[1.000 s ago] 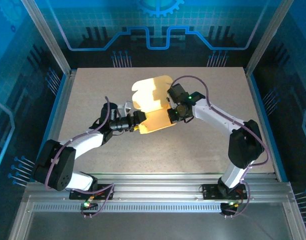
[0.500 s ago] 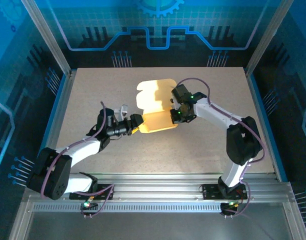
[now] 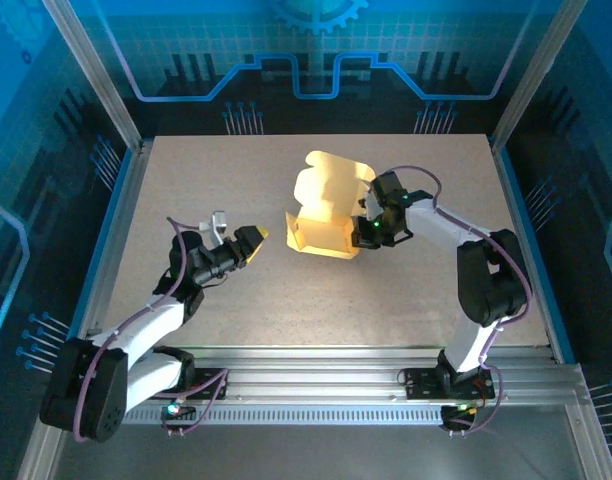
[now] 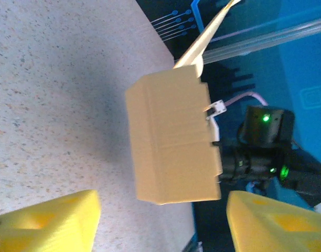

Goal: Fold the paper box

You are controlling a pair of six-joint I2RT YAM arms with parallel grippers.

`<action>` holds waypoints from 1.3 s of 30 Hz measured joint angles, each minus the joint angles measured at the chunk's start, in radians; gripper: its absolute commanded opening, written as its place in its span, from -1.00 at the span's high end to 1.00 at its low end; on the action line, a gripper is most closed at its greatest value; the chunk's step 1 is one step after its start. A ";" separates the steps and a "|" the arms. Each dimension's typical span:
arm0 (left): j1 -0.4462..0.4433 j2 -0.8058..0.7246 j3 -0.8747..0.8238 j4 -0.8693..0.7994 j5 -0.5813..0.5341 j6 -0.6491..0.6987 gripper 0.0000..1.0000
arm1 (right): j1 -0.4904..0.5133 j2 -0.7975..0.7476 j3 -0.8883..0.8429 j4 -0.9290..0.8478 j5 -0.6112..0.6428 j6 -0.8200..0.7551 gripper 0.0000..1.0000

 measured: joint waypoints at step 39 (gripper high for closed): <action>-0.099 0.312 0.160 0.187 0.106 -0.142 0.34 | 0.079 -0.010 0.053 -0.040 0.055 -0.028 1.00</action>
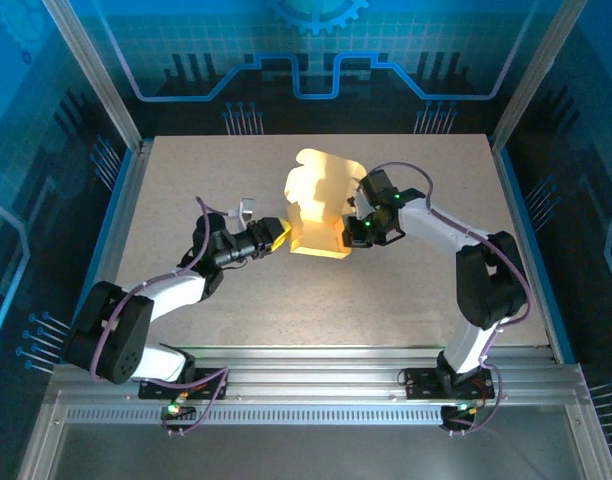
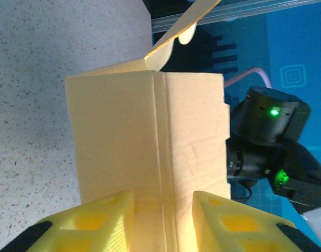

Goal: Fold the paper box

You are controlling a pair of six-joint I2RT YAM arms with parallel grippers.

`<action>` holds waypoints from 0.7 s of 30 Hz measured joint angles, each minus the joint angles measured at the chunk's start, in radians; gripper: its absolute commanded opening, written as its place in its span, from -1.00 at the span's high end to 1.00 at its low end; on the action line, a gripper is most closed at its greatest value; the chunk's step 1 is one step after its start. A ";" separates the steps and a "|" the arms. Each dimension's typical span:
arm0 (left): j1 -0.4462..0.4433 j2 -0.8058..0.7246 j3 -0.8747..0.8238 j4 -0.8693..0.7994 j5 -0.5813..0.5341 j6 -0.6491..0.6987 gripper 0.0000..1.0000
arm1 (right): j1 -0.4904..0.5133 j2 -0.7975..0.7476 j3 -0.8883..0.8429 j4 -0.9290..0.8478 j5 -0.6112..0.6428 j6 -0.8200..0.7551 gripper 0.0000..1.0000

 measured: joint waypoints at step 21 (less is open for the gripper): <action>-0.031 0.109 0.045 -0.182 0.008 0.047 0.37 | 0.171 0.000 0.148 -0.207 0.499 -0.077 1.00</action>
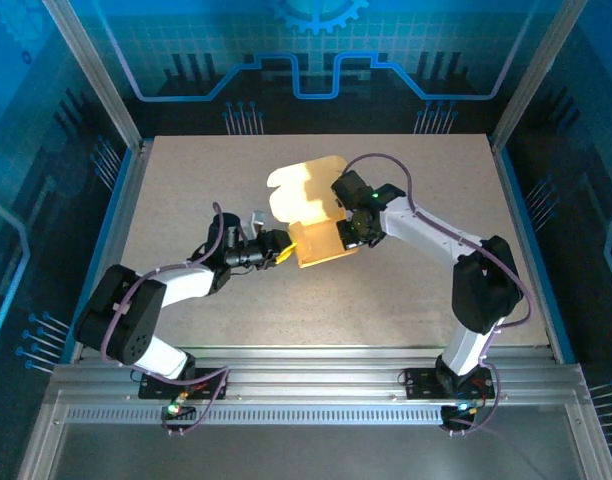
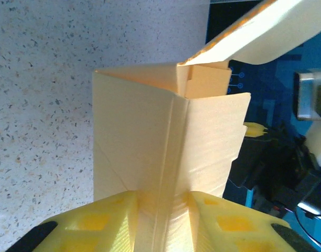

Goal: Fold the paper box

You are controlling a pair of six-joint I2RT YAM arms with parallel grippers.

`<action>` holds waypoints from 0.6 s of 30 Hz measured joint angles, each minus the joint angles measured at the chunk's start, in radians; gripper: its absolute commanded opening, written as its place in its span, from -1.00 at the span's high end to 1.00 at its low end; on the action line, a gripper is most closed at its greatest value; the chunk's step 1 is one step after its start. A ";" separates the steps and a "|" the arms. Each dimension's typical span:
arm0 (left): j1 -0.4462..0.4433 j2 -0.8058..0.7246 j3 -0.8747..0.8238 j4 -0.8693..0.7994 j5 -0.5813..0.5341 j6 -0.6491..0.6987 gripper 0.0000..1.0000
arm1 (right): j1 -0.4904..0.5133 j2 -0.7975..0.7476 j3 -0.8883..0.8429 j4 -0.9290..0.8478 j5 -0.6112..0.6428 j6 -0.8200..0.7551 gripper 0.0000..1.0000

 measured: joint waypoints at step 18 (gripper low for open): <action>-0.035 0.100 0.052 -0.068 -0.043 0.015 0.51 | 0.092 0.000 0.040 -0.068 0.175 0.036 1.00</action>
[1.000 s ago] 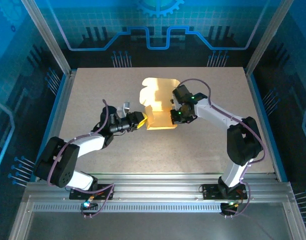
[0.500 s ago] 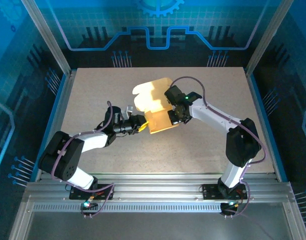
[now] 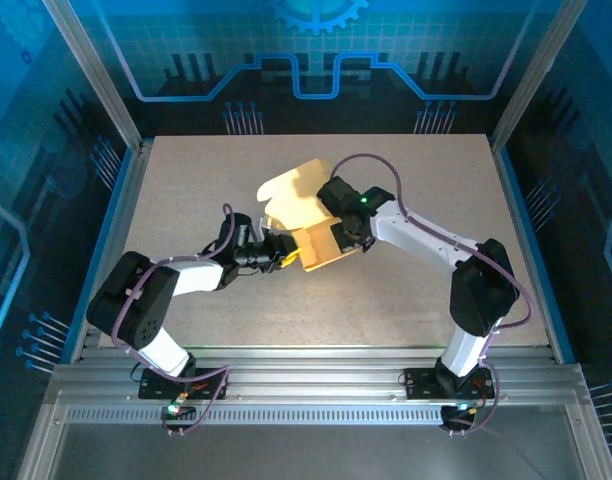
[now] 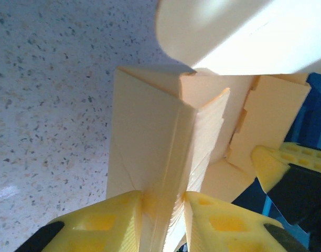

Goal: Fold the paper box

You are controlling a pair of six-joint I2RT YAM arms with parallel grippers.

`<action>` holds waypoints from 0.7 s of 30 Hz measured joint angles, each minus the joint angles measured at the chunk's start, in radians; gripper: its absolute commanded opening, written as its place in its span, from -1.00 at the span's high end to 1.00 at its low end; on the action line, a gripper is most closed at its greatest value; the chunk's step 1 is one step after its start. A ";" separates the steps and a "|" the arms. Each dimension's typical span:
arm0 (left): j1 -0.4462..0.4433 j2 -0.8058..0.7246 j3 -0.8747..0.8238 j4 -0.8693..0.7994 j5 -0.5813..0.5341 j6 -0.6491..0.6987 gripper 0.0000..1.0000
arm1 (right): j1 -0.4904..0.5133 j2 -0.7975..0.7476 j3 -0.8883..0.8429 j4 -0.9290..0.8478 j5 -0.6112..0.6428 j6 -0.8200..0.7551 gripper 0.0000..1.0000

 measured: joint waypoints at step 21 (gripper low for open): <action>-0.077 0.032 0.183 -0.486 -0.314 0.192 0.59 | 0.101 0.021 -0.010 0.047 0.031 0.243 1.00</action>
